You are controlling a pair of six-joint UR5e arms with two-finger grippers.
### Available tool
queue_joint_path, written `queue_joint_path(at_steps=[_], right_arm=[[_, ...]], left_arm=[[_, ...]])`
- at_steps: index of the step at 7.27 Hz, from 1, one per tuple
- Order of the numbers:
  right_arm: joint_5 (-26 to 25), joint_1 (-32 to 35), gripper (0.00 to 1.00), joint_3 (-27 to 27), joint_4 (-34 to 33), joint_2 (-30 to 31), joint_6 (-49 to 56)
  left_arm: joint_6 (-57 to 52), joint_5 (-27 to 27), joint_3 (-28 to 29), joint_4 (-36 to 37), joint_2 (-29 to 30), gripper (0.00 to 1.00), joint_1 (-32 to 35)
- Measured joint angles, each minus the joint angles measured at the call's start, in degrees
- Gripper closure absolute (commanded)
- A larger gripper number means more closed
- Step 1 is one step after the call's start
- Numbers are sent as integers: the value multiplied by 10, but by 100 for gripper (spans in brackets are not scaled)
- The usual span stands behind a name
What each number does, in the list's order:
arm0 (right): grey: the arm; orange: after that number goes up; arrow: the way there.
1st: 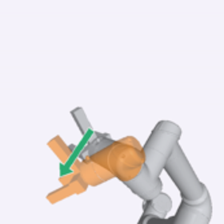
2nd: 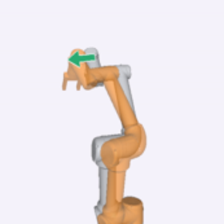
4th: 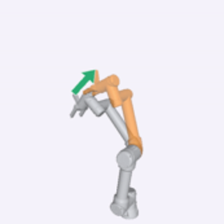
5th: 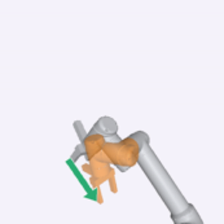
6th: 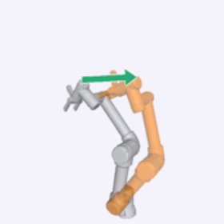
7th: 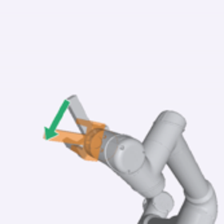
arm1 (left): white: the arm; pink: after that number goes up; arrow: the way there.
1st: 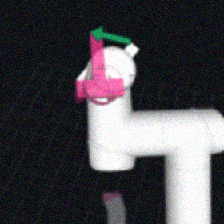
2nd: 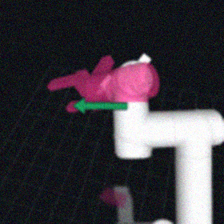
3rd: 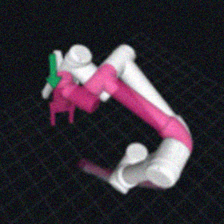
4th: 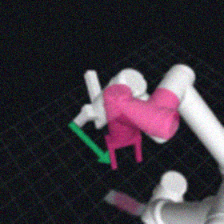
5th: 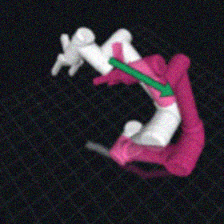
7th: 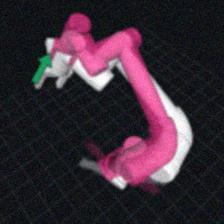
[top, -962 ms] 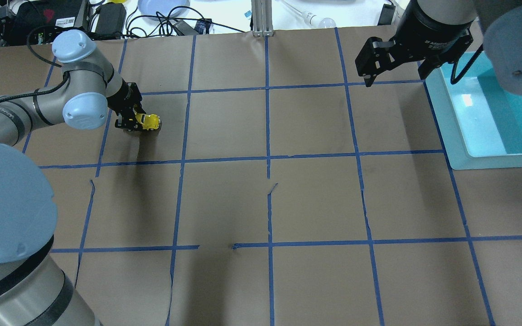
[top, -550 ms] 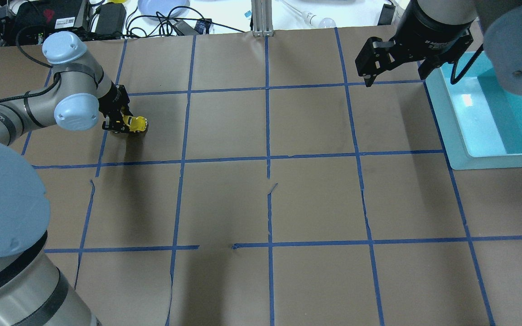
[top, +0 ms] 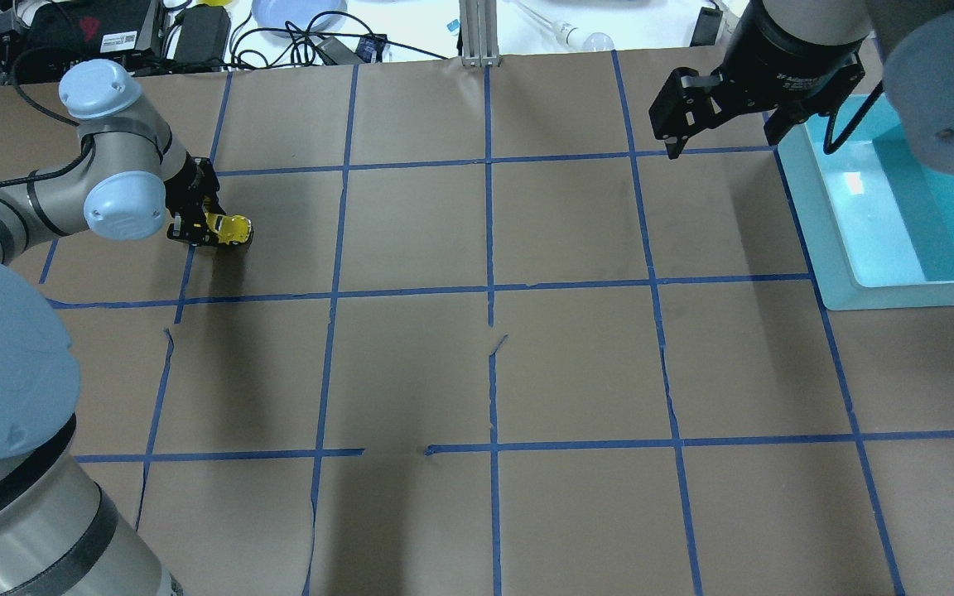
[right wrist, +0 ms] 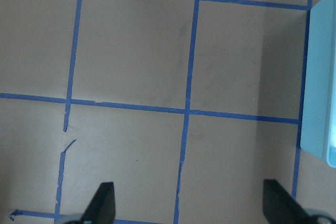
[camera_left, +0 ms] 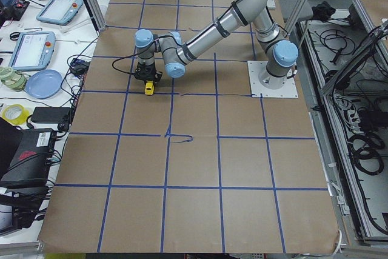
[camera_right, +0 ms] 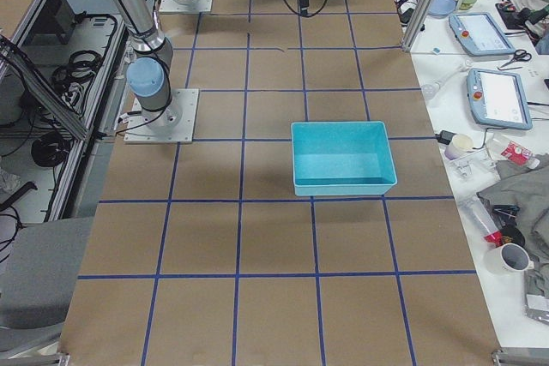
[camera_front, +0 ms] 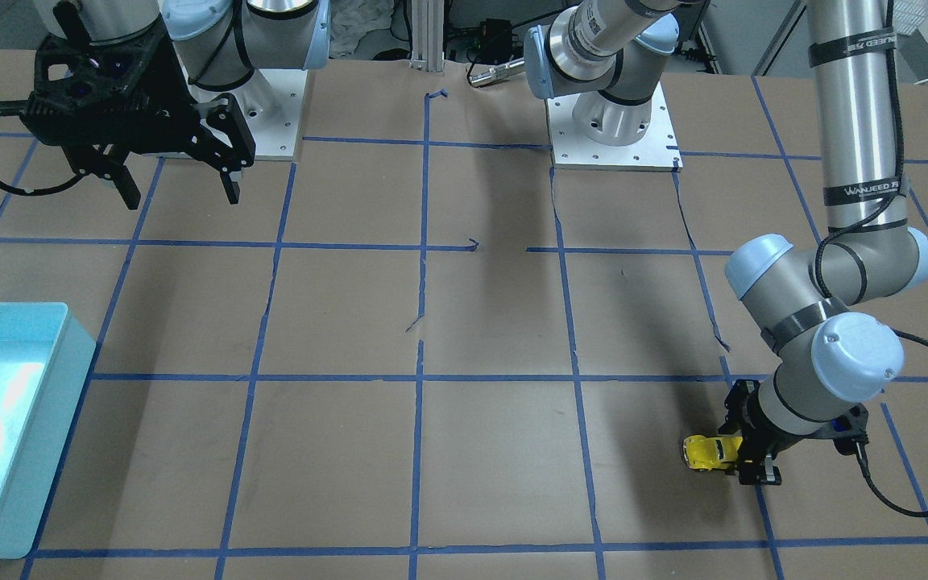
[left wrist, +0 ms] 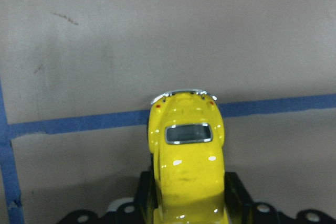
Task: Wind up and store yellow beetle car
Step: 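Open the left gripper and lift it, letting the car roll off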
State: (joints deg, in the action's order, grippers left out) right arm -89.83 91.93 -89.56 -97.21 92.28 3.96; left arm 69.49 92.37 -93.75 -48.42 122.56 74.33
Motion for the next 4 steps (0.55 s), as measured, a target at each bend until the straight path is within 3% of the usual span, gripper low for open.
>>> queue_joint_path(at_steps=[4], right_arm=[[0, 0, 0, 0, 0, 0, 0]], left_arm=[[-49, -7, 4, -5, -46, 0, 18]])
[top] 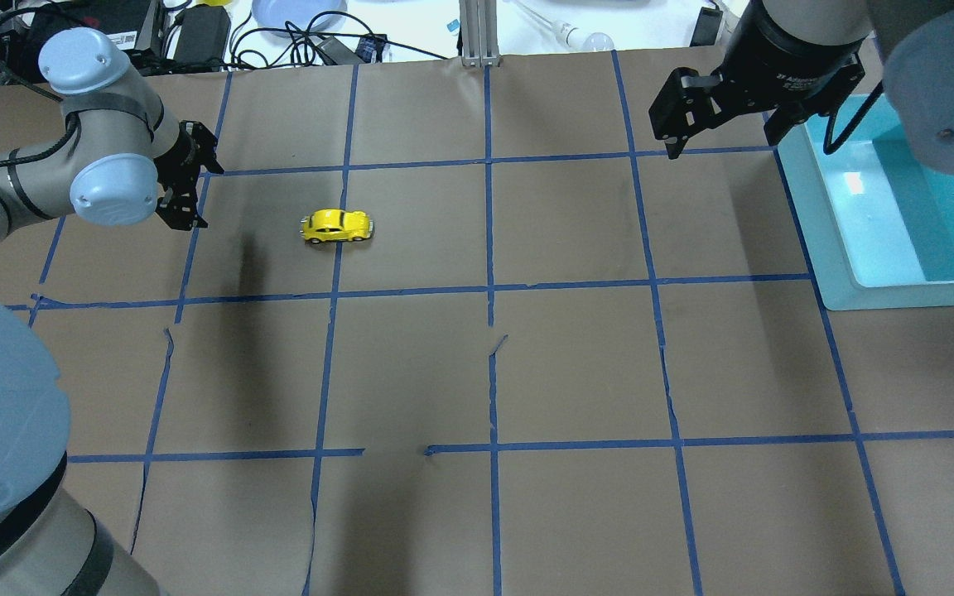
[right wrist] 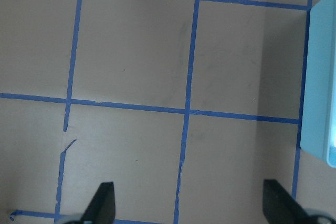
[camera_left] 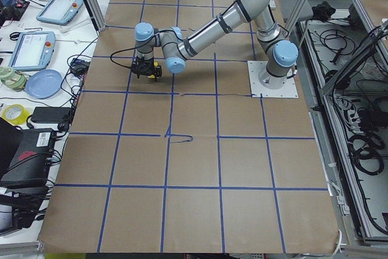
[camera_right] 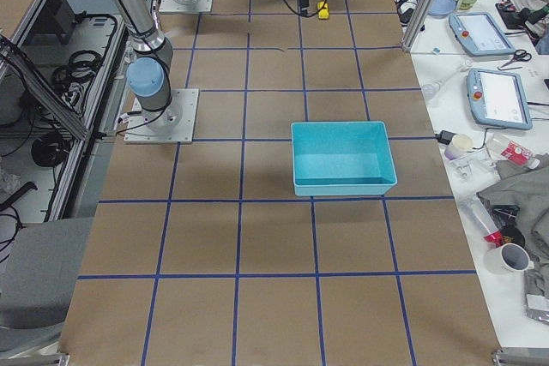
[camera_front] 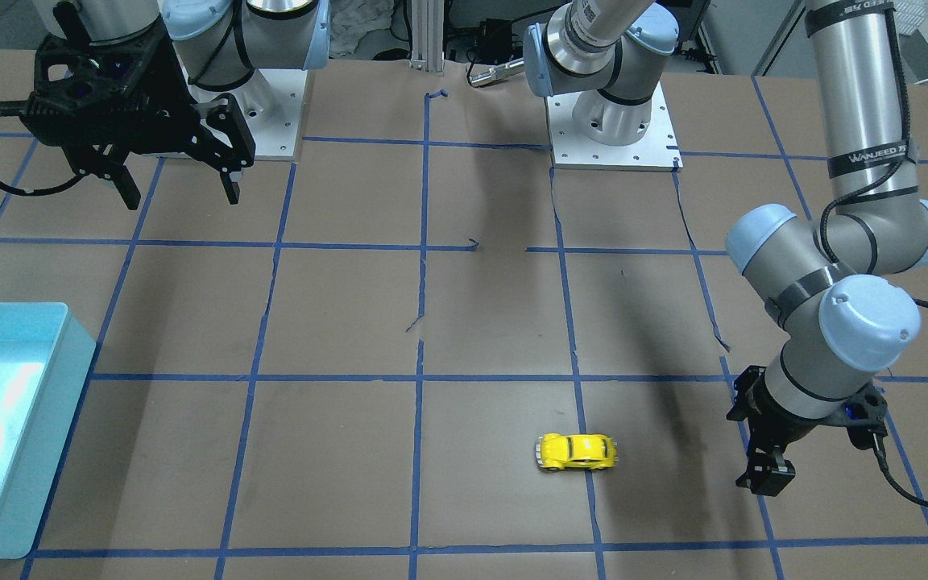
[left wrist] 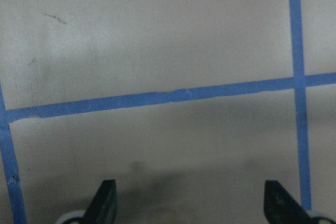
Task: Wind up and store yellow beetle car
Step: 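Open the left gripper and lift it, letting the car roll off, then move the right gripper over the car beside the blue tray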
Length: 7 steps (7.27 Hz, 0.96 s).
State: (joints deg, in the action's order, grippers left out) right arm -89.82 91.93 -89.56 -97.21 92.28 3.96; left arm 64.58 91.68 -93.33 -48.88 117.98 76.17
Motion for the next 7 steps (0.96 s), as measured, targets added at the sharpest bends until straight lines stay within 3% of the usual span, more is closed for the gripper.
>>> queue_joint_path(at_steps=[3, 7], right_arm=[[0, 0, 0, 0, 0, 0, 0], [0, 0, 0, 0, 0, 0, 0]], left_arm=[[-204, 7, 7, -27, -66, 0, 9], [-416, 28, 87, -258, -148, 0, 9]])
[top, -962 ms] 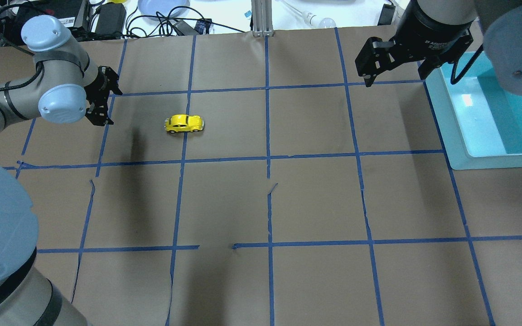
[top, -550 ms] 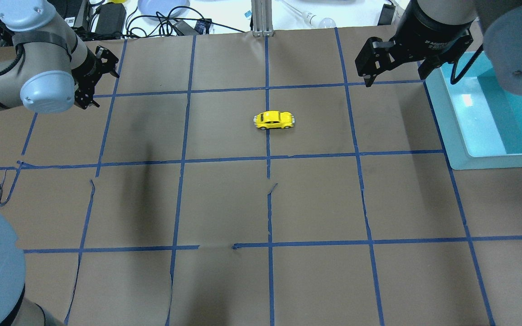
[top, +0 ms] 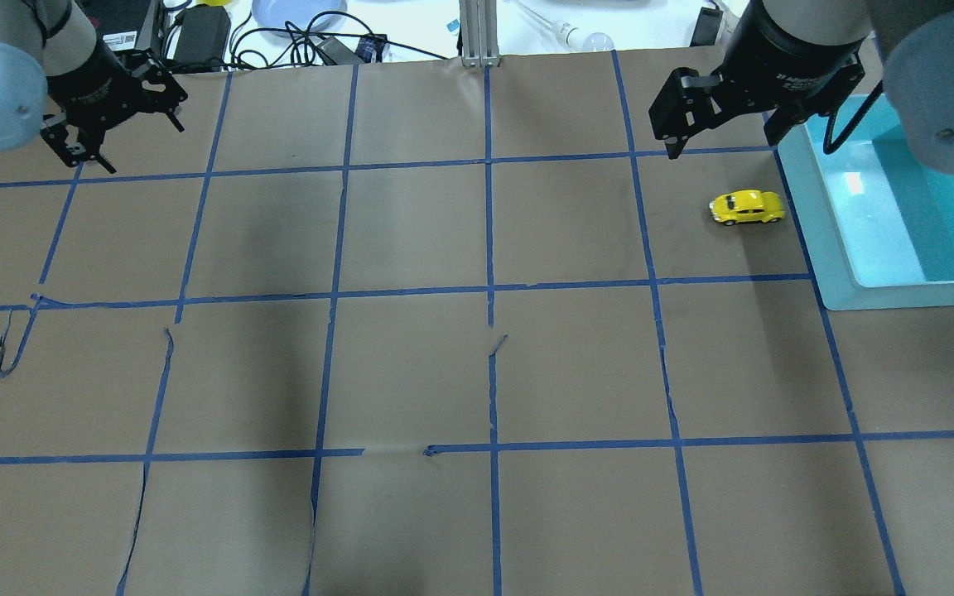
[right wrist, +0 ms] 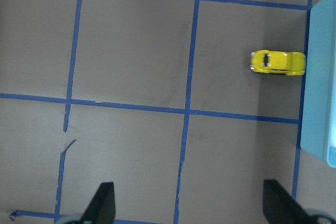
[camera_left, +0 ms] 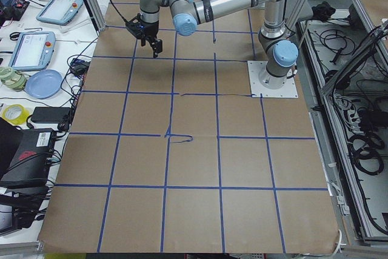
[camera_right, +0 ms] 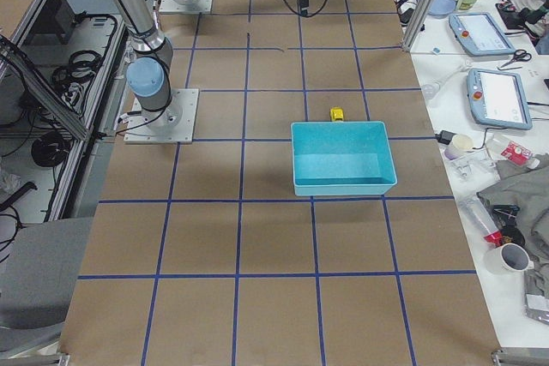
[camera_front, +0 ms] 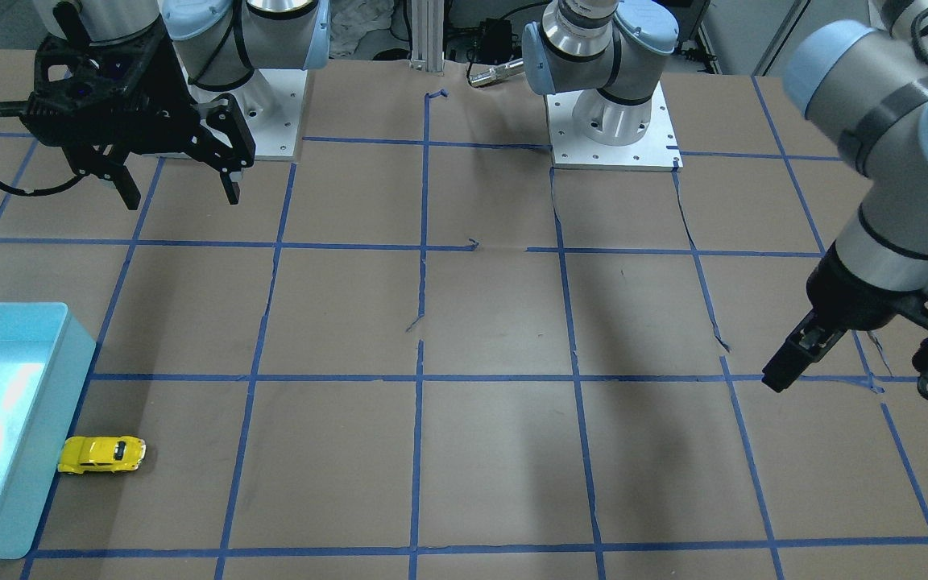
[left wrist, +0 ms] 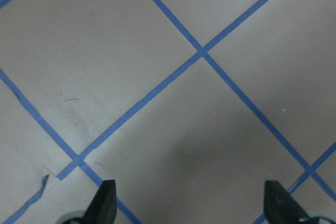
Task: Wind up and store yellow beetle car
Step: 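Move the right gripper over the car beside the blue tray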
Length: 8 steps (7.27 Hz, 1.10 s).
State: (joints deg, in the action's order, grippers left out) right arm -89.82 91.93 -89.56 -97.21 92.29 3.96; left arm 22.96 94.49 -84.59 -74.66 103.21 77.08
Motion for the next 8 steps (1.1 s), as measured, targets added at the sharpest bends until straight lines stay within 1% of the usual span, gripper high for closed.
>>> queue_joint_path(at_steps=[1, 2, 5, 6, 7, 8], right_arm=[[0, 0, 0, 0, 0, 0, 0], [0, 0, 0, 0, 0, 0, 0], [6, -1, 0, 1, -4, -3, 2], [9, -2, 0, 3, -10, -9, 11], [10, -6, 0, 2, -21, -32, 39], [11, -13, 0, 3, -35, -76, 93]], left_arm=[[-42, -1, 24, -50, -15, 0, 0], [-66, -2, 36, -82, -29, 0, 2], [-98, -2, 32, -129, -63, 0, 20], [-144, -2, 27, -138, -71, 0, 34], [-197, -2, 16, -142, -76, 0, 54], [-229, -3, -2, -143, -84, 0, 74]])
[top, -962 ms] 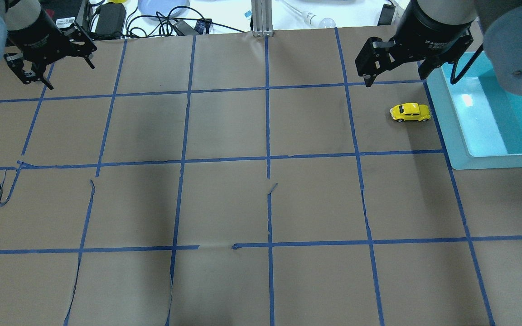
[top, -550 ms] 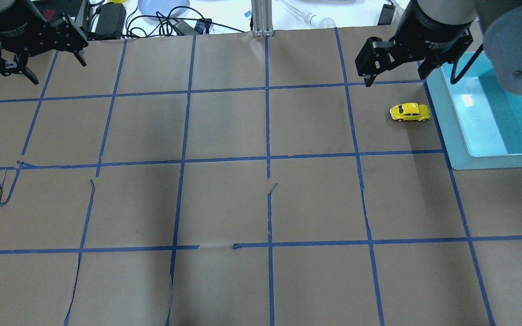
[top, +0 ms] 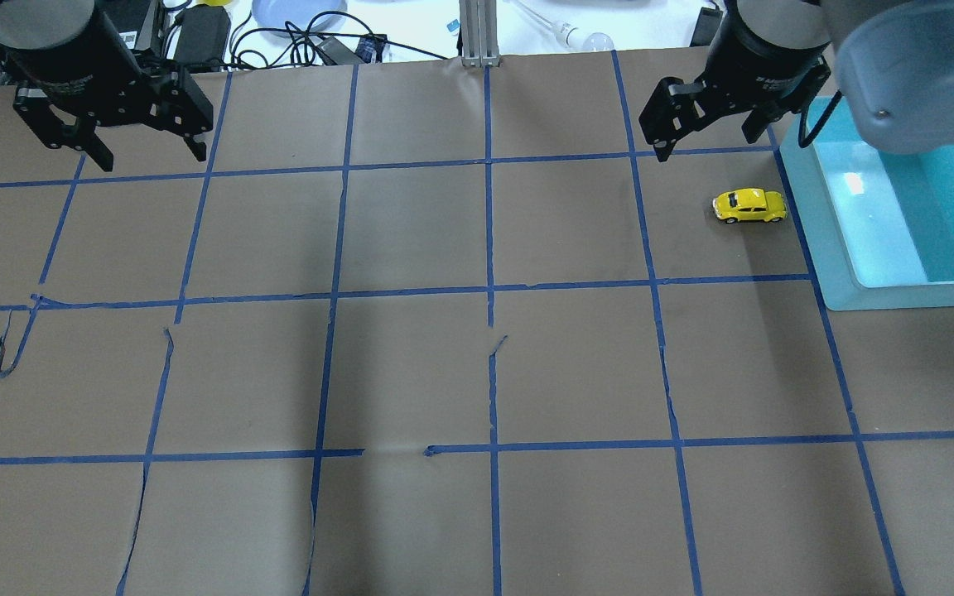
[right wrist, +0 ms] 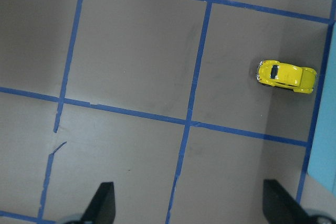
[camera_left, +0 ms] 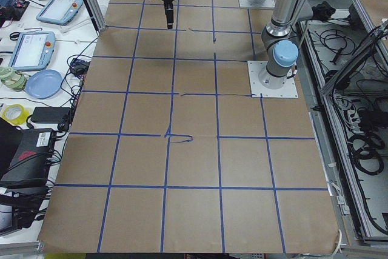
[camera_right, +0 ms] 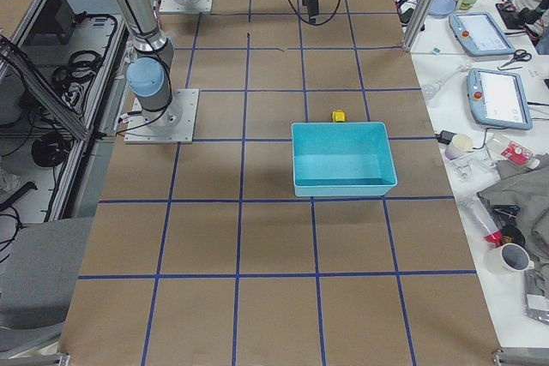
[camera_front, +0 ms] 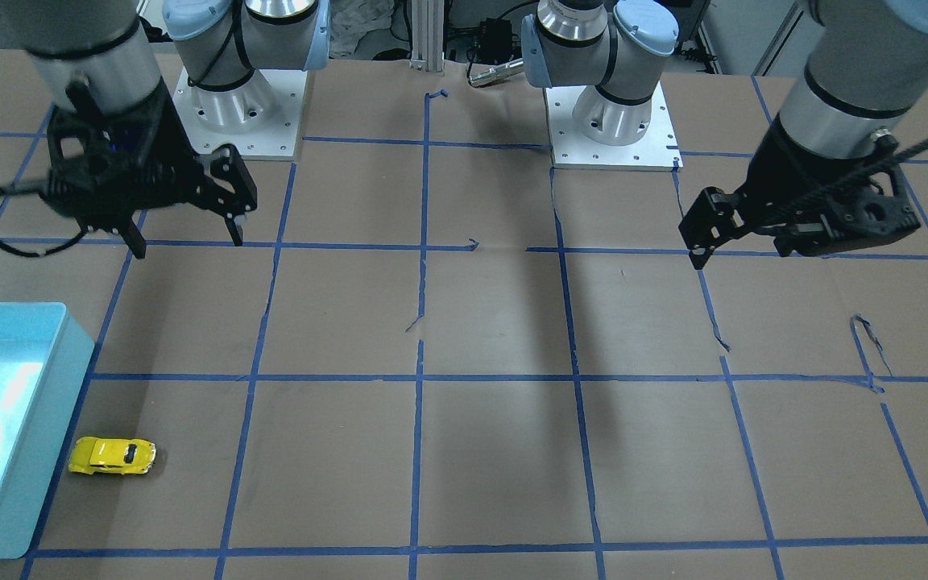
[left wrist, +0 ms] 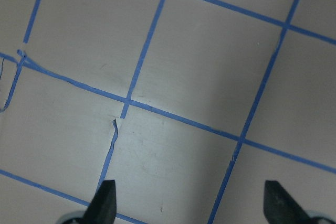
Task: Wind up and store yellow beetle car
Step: 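Move the right gripper over the car beside the blue tray, then lower the right gripper and grasp the yellow car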
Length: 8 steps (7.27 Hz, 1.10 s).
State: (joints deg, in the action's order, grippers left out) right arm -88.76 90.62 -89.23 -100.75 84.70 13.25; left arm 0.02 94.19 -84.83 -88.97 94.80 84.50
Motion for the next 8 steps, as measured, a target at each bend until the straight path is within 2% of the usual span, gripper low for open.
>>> queue_joint_path(at_steps=[3, 7, 8], right_arm=[[10, -53, 0, 5, -90, -118, 258], [11, -118, 0, 0, -171, -191, 704], [11, -130, 0, -1, -188, -211, 786]], left_arm=[[-21, -21, -29, 2, -33, 0, 21], [-23, -33, -38, 0, -47, 0, 22], [-23, -35, -44, 0, -49, 0, 22]])
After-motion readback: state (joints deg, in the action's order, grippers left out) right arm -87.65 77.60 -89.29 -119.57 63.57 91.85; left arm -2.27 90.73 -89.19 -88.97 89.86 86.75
